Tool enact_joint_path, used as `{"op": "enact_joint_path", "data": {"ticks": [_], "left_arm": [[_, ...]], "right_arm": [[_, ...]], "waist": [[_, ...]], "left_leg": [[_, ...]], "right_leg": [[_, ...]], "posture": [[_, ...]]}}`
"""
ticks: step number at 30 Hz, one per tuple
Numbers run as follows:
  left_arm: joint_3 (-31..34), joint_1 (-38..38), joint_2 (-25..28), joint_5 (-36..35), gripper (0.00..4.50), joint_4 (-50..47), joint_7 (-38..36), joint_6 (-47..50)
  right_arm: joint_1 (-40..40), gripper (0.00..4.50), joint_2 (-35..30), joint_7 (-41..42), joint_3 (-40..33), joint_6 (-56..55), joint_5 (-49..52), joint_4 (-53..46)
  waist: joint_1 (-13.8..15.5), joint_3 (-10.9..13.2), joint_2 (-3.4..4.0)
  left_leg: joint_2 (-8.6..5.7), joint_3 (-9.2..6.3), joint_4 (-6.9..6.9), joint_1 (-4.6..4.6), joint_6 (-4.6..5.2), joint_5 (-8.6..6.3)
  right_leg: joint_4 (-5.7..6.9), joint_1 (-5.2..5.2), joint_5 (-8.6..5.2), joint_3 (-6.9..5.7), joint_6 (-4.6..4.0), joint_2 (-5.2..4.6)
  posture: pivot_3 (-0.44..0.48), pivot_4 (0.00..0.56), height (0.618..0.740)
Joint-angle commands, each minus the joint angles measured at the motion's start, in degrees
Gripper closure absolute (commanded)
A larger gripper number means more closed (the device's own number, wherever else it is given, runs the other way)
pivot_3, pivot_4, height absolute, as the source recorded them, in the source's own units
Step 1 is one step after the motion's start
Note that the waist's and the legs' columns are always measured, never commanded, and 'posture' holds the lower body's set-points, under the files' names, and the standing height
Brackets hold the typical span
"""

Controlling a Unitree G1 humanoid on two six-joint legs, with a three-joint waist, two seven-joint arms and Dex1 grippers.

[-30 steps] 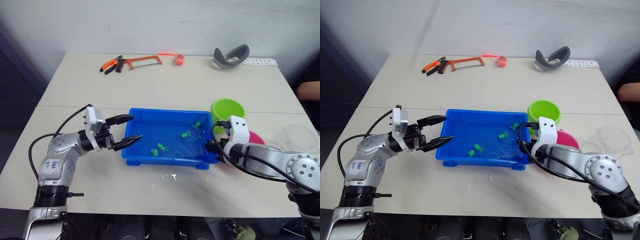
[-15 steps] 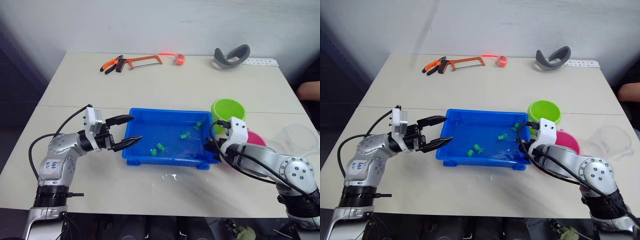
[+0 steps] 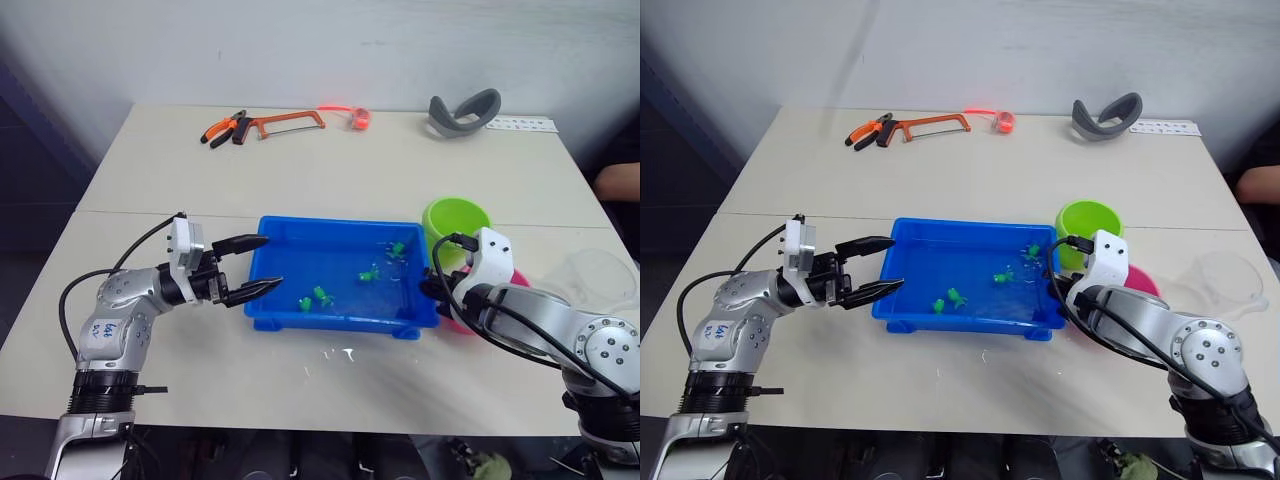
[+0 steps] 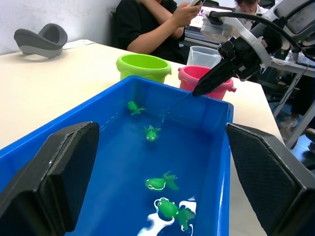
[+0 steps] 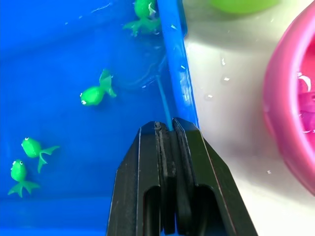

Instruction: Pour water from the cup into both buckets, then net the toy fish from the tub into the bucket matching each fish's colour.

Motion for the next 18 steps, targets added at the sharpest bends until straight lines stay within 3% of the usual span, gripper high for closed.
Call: {"op": "enact_joint_path", "data": {"ticks": [1, 9, 18], "left_arm": [[-0.1, -1.5, -0.1, -1.3, 0.05, -0.7, -0.9, 0.0], [-0.4, -2.9, -0.5, -1.0, 0.05, -0.1, -1.2, 0.6], [-0.3, -3.1, -0.5, -0.8, 0.05, 0.4, -1.4, 0.5]], "right_arm": [[0.0, 4.5, -2.6, -0.2, -1.1, -1.3, -0.4, -2.4], [0.3, 4.5, -6.0, 2.9, 0.5, -0.8, -2.1, -3.9], [1.4, 4.5, -5.2, 10.5, -1.6, -3.6, -2.3, -4.8]], "waist": [[0.0, 0.0, 0.0], [0.0, 0.0, 0.0], [-0.1, 0.0, 0.0]], "left_leg": [[0.0, 0.0, 0.0, -0.01, 0.0, 0.0], [-0.01, -0.02, 0.0, -0.03, 0.0, 0.0], [0.0, -0.02, 0.0, -0.02, 0.01, 0.0]], "right_leg": [[-0.01, 0.0, 0.0, 0.0, 0.0, 0.0], [-0.04, 0.01, 0.01, -0.04, 0.01, 0.0], [-0.03, 0.01, 0.01, -0.05, 0.01, 0.01]], "posture": [[0.0, 0.15, 0.74], [0.0, 0.15, 0.74], [0.0, 0.15, 0.74]]}}
